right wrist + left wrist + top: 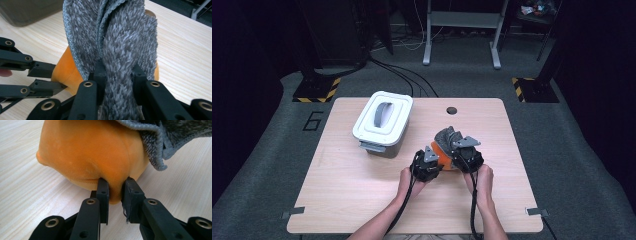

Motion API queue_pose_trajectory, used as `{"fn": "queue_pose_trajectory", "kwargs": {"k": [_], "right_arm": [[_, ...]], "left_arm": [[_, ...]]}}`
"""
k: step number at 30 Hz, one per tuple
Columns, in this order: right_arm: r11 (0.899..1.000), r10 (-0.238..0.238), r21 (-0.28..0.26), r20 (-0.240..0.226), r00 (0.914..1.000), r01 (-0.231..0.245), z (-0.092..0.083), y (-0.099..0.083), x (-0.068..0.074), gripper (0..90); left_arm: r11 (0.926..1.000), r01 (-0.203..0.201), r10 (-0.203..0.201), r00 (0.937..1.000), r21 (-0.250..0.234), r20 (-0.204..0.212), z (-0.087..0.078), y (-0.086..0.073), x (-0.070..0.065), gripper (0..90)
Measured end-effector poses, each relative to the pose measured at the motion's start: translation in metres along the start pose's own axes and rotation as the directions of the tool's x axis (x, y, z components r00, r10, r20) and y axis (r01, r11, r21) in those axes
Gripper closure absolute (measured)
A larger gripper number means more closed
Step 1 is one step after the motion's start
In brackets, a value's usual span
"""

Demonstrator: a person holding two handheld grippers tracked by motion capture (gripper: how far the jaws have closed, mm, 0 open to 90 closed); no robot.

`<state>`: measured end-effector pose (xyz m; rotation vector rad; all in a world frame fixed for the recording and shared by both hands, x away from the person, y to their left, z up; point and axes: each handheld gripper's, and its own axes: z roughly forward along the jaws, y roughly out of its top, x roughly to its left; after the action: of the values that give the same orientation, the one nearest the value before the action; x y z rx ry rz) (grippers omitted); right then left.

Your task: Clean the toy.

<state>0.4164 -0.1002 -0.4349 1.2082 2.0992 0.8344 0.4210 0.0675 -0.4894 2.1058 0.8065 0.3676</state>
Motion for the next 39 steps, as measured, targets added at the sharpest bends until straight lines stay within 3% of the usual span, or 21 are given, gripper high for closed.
{"fn": "queue_pose_trajectory", "kwargs": {"k": [22,39], "right_arm": [[0.995,0.100,0.020,0.034,0.9944,-0.101,0.003,-0.015,-0.032,72.5],[0.977,0.192,0.080,0.064,0.9792,-0.197,0.023,-0.034,-0.056,72.3]], "left_arm": [[1.0000,0.002,-0.002,1.0000,0.001,0.006,0.002,-0.005,0.003,75.7],[1.0000,-0.001,0.001,1.0000,0.006,0.005,0.003,-0.006,0.003,75.7]]}}
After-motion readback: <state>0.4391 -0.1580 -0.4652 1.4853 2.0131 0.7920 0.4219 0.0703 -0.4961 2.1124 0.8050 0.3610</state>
